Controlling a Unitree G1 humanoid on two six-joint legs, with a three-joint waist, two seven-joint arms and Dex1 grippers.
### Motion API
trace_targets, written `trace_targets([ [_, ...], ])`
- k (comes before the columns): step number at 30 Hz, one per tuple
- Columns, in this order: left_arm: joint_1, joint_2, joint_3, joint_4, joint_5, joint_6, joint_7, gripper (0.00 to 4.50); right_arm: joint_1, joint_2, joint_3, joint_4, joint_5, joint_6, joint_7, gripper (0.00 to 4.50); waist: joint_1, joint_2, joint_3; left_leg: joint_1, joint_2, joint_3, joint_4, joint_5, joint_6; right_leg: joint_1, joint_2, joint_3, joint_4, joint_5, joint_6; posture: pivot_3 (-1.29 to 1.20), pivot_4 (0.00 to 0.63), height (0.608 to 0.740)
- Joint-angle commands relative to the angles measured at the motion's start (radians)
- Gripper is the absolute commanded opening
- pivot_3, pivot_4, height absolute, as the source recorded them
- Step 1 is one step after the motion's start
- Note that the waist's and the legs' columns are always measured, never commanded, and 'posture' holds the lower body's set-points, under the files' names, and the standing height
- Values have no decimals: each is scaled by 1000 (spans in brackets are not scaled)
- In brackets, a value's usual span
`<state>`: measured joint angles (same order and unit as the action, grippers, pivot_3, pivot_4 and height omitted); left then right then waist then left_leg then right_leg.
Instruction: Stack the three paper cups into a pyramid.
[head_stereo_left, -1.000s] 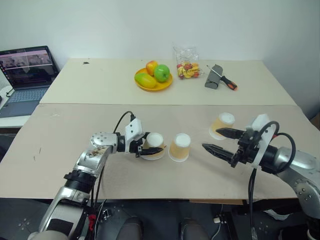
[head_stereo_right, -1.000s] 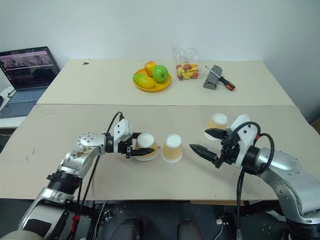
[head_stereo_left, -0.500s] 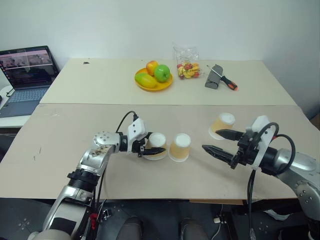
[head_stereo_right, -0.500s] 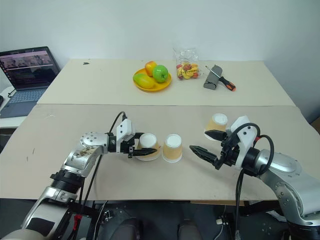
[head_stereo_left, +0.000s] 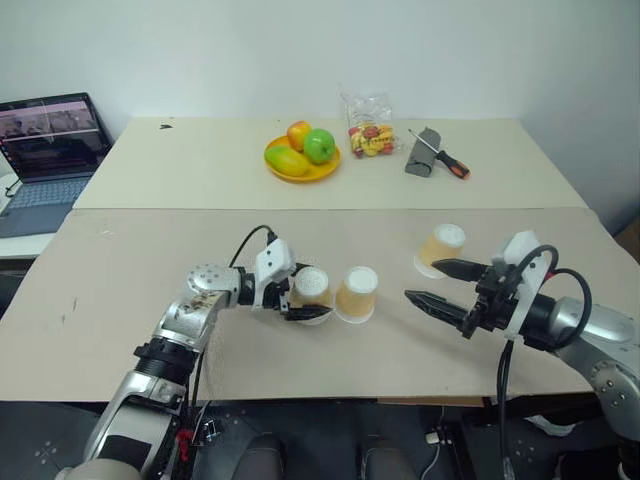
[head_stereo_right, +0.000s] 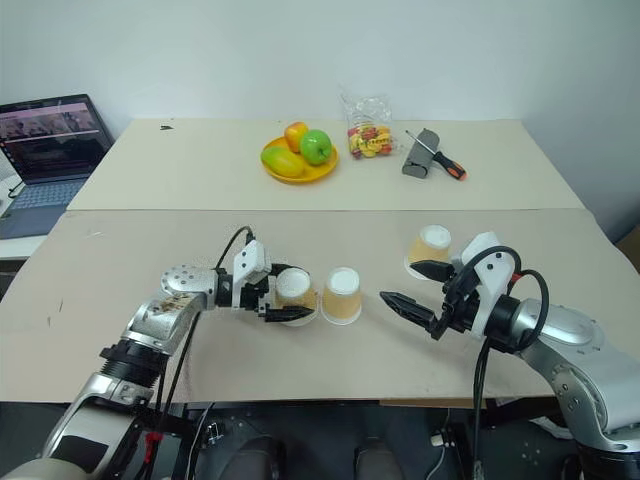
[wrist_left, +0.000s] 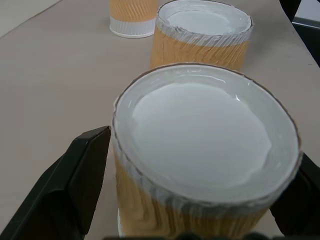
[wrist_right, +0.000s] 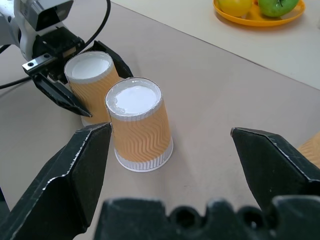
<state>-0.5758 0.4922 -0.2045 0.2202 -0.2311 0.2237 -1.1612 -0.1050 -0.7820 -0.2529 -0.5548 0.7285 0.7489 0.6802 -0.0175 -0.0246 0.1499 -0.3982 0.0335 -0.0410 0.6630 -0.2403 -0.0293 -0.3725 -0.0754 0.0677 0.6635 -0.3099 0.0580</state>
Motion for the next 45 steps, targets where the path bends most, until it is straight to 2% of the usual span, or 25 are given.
trace_targets([
  [1,-11,56,50,-119,-53,71,-27,4468,-22,-12,-13,0,2,-17,16,4500,1,0,0,0,0,0,0,0,0,0,0,0,0,0,0,0,150,740],
  [6,18,145,75,-285,-121,202,-56,4468,-35,-11,-3,25,-8,-26,33,4500,2,0,0,0,0,0,0,0,0,0,0,0,-1,0,0,0,150,740],
  [10,16,160,100,-362,-172,273,-34,4468,-53,-6,8,44,-17,-33,45,4500,2,0,0,-1,0,0,0,0,0,0,0,0,0,0,0,0,150,740],
  [19,0,190,116,-367,-190,301,-30,4468,-79,-10,13,61,-22,-32,58,4500,2,0,0,-1,0,0,0,0,0,0,0,0,-1,0,0,0,150,740],
  [23,-75,310,173,-425,-322,456,-131,4468,-63,-40,-4,77,-29,-29,86,4500,1,0,4,-1,0,0,0,0,0,-1,0,0,0,0,0,0,150,740],
  [26,-108,381,173,-430,-355,493,-183,4468,-53,-74,-14,136,-61,-54,119,4500,1,0,6,-1,0,0,-1,0,0,-1,0,0,-1,0,0,0,150,740],
  [31,-139,396,161,-434,-350,491,-186,4468,-83,-99,46,369,-232,-163,109,4500,4,0,7,-1,0,0,-1,0,0,-1,0,0,-1,0,0,0,150,740],
  [39,-119,386,174,-485,-377,520,-148,4468,-206,36,98,608,-382,-267,-17,4500,-15,4,12,-2,1,1,-1,0,0,-2,1,0,-1,0,0,0,150,740],
  [45,-119,383,180,-497,-393,533,-118,4468,-307,137,69,694,-365,-287,-67,4500,-23,4,13,-3,0,1,-1,0,0,-4,0,1,0,0,0,0,150,740],
])
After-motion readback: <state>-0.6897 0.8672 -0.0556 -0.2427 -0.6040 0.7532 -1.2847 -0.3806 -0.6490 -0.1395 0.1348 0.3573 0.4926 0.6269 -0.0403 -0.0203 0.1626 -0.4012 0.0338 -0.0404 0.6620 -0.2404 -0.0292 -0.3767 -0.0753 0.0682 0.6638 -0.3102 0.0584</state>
